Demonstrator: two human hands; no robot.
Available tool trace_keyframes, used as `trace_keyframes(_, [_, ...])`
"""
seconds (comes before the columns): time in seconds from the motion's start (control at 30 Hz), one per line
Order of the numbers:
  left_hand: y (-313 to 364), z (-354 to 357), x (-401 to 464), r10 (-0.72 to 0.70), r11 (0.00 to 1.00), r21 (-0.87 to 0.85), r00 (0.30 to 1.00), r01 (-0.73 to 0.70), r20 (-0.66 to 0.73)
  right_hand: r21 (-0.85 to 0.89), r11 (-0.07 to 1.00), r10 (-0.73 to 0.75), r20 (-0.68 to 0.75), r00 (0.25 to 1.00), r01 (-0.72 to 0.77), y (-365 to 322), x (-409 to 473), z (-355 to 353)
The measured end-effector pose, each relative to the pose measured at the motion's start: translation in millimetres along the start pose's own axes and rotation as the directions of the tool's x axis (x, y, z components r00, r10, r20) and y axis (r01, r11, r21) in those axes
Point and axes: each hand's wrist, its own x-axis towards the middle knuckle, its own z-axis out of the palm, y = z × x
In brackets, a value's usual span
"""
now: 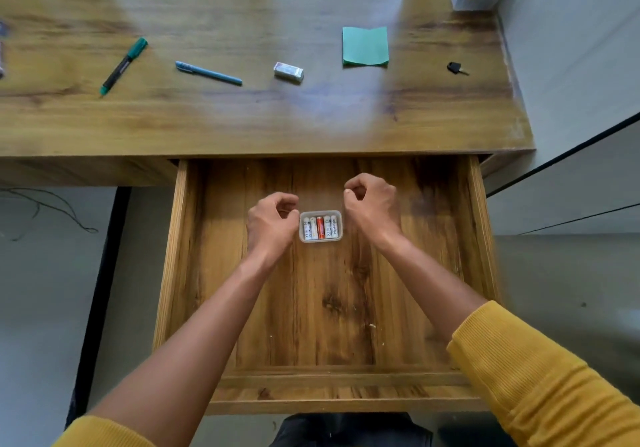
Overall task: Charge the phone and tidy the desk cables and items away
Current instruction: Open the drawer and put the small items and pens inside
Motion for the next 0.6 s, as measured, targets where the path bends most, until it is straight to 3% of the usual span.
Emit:
trace_keyframes(0.33, [81, -12, 81, 0.243, 0.968, 0.084, 0.965, -0.236, -0.093, -0.051, 0.976, -0.218, -0.156, 0.964, 0.212, -46, 92, -46])
trace_keyframes(0.6, [129, -8, 178, 0.272, 0.931, 0.299, 0.945, -0.210, -0.182, -0.187, 0.978, -0.135, -0.226, 0.965, 0.093, -28, 192, -89])
